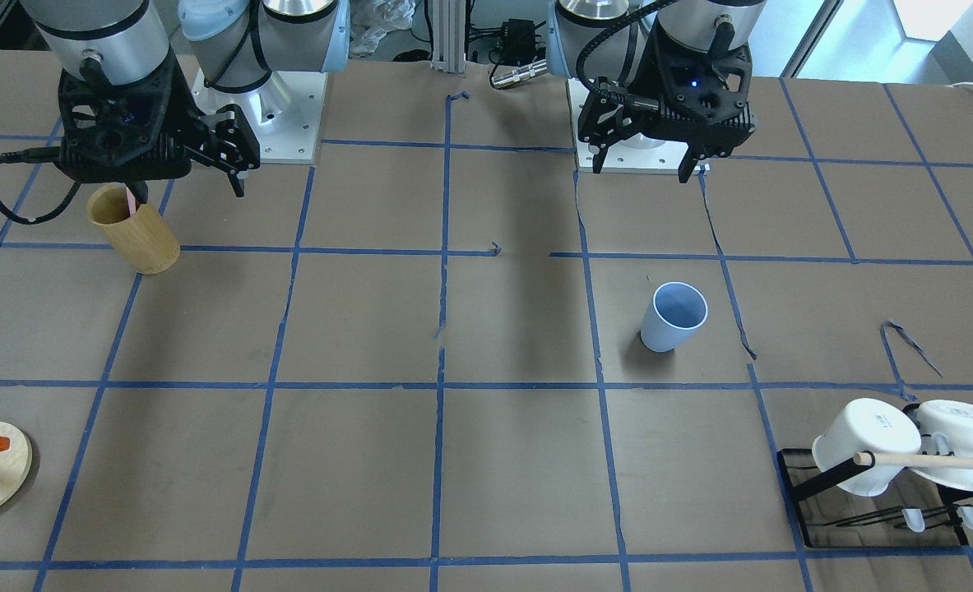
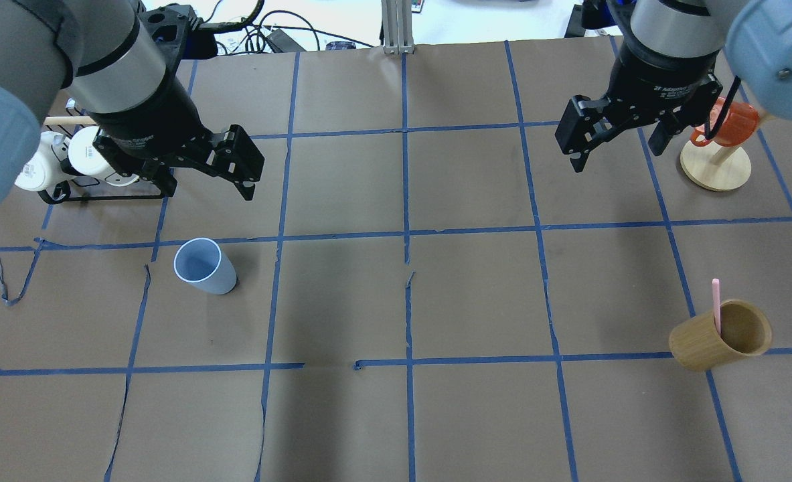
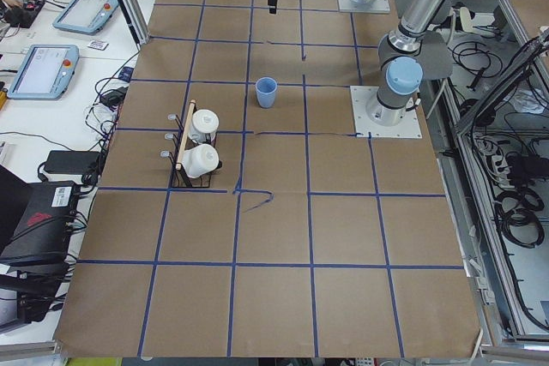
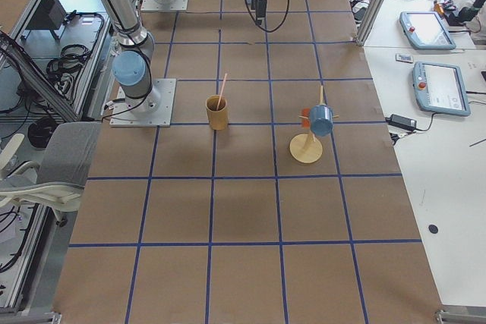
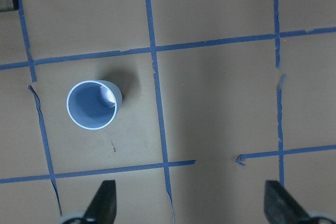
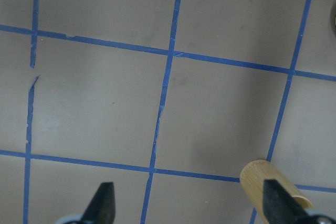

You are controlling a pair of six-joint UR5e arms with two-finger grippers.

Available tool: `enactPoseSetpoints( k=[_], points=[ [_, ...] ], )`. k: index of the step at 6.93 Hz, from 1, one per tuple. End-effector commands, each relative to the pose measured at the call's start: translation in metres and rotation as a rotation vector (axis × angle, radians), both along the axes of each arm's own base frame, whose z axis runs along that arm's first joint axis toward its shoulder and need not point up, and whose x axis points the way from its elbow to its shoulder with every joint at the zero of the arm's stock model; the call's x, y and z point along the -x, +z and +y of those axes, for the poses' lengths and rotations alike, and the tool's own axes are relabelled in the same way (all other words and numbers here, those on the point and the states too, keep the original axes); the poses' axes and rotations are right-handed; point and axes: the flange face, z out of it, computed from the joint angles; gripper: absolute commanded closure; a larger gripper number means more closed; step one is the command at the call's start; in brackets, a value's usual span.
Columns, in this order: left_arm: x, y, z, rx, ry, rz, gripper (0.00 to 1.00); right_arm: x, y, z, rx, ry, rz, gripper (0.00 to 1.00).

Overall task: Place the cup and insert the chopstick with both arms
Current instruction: 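Lower left gripper onto blue cup while right gripper grasps pink stick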

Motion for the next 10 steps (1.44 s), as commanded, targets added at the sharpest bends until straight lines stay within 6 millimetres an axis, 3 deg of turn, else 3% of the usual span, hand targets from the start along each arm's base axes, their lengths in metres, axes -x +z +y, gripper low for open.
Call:
enactPoseSetpoints(
  k=[1,2,3,6,7,8,10],
  points=[
    [-0.002,0.0,-0.001,0.0,0.002,0.005,0.0,0.029,-0.008,-0.007,-0.03,0.141,-0.005,0.0],
    [-0.002,0.0,-0.001,-0.002,0.005,0.006,0.0,0.086,-0.02,-0.009,-0.071,0.171,-0.041,0.03],
    [-0.001,-0.001,0.0,-0.002,0.004,0.006,0.0,0.128,-0.036,-0.006,-0.104,0.235,-0.07,0.07],
    [-0.003,-0.003,-0.003,-0.006,0.002,0.006,0.0,0.179,-0.06,-0.002,-0.083,0.399,-0.188,0.03],
    [-0.01,-0.018,-0.016,-0.033,0.016,0.002,0.0,0.199,-0.074,0.004,-0.06,0.462,-0.262,0.03],
    [-0.027,-0.066,-0.036,-0.13,0.046,-0.011,0.0,0.206,-0.078,0.006,-0.035,0.507,-0.301,0.04],
    [-0.051,-0.187,-0.063,-0.179,0.049,-0.085,0.0,0.235,-0.105,0.025,-0.054,0.533,-0.347,0.0]
  ],
)
